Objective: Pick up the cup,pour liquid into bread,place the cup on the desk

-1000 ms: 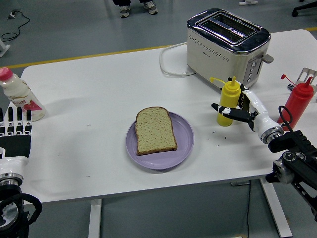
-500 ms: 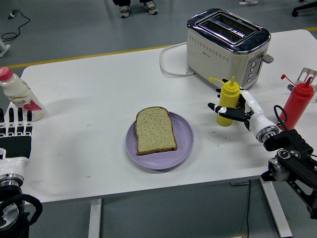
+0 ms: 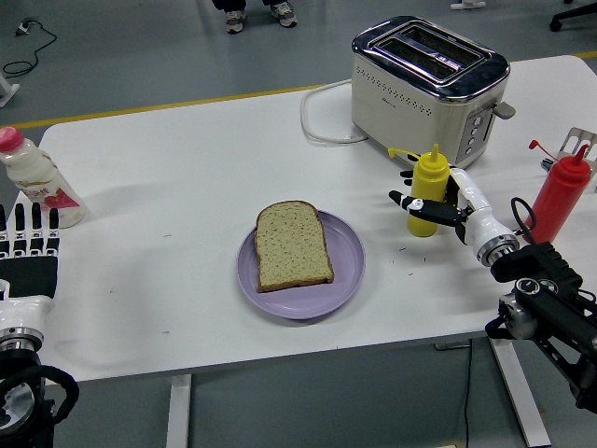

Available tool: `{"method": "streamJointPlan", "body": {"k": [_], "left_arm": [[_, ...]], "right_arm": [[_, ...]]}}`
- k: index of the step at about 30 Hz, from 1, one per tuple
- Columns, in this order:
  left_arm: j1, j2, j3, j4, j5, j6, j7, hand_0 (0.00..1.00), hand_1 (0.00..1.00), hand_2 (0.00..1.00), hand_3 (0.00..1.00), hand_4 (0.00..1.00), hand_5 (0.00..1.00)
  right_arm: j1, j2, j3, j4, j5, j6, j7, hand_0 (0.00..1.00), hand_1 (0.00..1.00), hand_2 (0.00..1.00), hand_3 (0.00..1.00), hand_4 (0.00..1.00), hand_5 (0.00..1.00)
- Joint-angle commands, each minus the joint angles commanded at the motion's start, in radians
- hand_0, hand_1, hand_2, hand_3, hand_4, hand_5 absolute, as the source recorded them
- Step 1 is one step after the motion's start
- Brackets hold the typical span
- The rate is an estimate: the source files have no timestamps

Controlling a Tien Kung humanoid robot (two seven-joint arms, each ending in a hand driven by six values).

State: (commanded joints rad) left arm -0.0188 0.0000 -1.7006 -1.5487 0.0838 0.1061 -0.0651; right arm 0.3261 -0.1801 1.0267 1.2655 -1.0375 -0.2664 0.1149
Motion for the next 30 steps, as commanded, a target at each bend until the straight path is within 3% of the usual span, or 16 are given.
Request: {"method": "streamJointPlan", "body": {"k": [4,5,10,11,16,17,22,23,28,29,30], "left_arm": [[-0.001,0.000,0.000,0.000,0.000,0.000,0.000,0.864,0.873,0.934,0.861,0.716,0.998],[-0.001,0.000,0.000,0.000,0.000,0.000,0.000,0.864,0.873,0.934,0.860,0.717,0.998],[-0.001,0.000,-0.001,0.001,0.000,0.000,0.000,0.864,0.873,0.934,0.860,0.717,0.998],[-0.001,0.000,-0.002,0.001,0.000,0.000,0.000,0.864,0.873,0.934,0.860,0.716,0.998],[-0.002,0.000,-0.003,0.001,-0.001,0.000,0.000,0.864,0.873,0.934,0.860,0.716,0.998],[-0.002,0.000,-0.003,0.001,-0.001,0.000,0.000,0.865,0.873,0.934,0.860,0.717,0.998],[-0.001,0.000,-0.004,0.001,-0.002,0.000,0.000,0.865,0.873,0.934,0.860,0.717,0.998],[-0.001,0.000,-0.004,0.001,-0.002,0.000,0.000,0.865,0.872,0.934,0.860,0.716,0.998],[-0.002,0.000,-0.004,0.002,-0.002,-0.001,0.000,0.865,0.872,0.934,0.860,0.716,0.998],[-0.002,0.000,-0.004,0.002,-0.002,-0.001,0.000,0.865,0.873,0.934,0.860,0.717,0.998],[-0.002,0.000,-0.004,0.002,-0.002,0.000,0.000,0.865,0.873,0.934,0.860,0.717,0.998]], "right_arm": [[0.008,0.005,-0.003,-0.017,0.014,-0.010,0.009,0.790,0.660,0.608,0.714,0.824,0.109],[0.009,0.006,-0.003,-0.021,0.018,-0.012,0.012,0.761,0.611,0.558,0.635,0.816,0.101],[0.018,0.010,-0.005,-0.039,0.034,-0.022,0.026,0.761,0.611,0.558,0.635,0.816,0.101],[0.020,0.011,-0.006,-0.042,0.037,-0.024,0.029,0.660,0.502,0.476,0.520,0.789,0.075],[0.027,0.015,-0.009,-0.055,0.051,-0.040,0.045,0.660,0.502,0.476,0.520,0.789,0.075],[0.028,0.015,-0.009,-0.058,0.055,-0.043,0.048,0.590,0.442,0.445,0.474,0.766,0.048],[0.036,0.018,-0.011,-0.074,0.065,-0.054,0.056,0.590,0.442,0.445,0.474,0.766,0.048],[0.037,0.019,-0.012,-0.077,0.067,-0.056,0.058,0.490,0.379,0.421,0.448,0.732,0.008],[0.042,0.020,-0.015,-0.092,0.076,-0.066,0.068,0.490,0.379,0.421,0.448,0.732,0.008],[0.043,0.021,-0.016,-0.094,0.078,-0.068,0.069,0.409,0.329,0.397,0.430,0.731,0.010],[0.044,0.021,-0.016,-0.097,0.080,-0.070,0.071,0.409,0.329,0.397,0.430,0.731,0.010]]}}
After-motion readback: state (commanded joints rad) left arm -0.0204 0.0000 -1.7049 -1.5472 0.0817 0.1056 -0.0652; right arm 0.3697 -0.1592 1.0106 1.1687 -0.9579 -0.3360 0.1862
